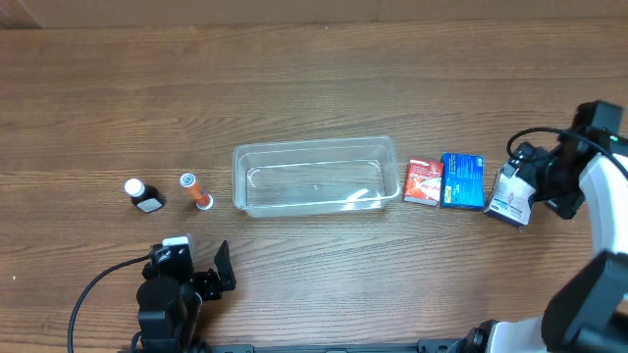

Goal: Pack container
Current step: 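Reach right gripper to the white bandage box and grasp it, then carry the white box left and release it into the container, then move right gripper back and grasp the blue medicine box, then carry the blue box into the container beside the white box, then reach right gripper to the red Panadol box and grasp it, then carry the red box into the container's left end and release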

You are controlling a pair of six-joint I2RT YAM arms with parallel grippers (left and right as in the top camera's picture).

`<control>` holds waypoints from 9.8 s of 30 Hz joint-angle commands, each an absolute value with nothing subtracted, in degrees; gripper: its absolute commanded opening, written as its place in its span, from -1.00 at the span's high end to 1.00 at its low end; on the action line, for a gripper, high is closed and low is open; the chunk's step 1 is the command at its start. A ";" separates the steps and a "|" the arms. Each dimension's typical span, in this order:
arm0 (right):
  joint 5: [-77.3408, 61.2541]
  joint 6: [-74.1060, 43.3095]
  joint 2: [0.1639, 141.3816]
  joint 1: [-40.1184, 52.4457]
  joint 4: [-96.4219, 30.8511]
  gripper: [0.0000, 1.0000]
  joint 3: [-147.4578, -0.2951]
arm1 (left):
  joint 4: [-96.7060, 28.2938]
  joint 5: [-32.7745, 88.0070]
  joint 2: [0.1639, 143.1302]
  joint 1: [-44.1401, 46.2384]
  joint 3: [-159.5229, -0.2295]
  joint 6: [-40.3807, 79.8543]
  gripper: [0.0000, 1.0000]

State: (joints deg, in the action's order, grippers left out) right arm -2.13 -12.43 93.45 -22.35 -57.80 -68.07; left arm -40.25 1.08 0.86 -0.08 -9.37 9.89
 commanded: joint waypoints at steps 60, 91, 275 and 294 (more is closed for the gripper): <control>3.62 -25.06 106.24 30.24 -60.29 -0.36 -83.59 | -40.07 0.67 0.27 0.03 -9.15 8.99 -1.00; 0.93 -10.76 110.10 -4.89 -60.86 -1.00 -77.23 | -40.10 0.67 0.27 0.03 -9.15 8.99 -1.00; -0.99 -27.31 94.39 43.46 -36.80 -0.30 -79.90 | -40.10 0.67 0.27 0.03 -9.15 8.99 -1.00; -5.48 -33.08 107.53 46.28 -28.77 -0.47 -79.88 | -40.07 0.67 0.27 0.03 -9.15 8.99 -1.00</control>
State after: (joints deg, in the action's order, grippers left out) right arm -5.39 -32.01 107.42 45.89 -29.36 -79.33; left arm -40.25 1.08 0.86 -0.08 -9.37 9.89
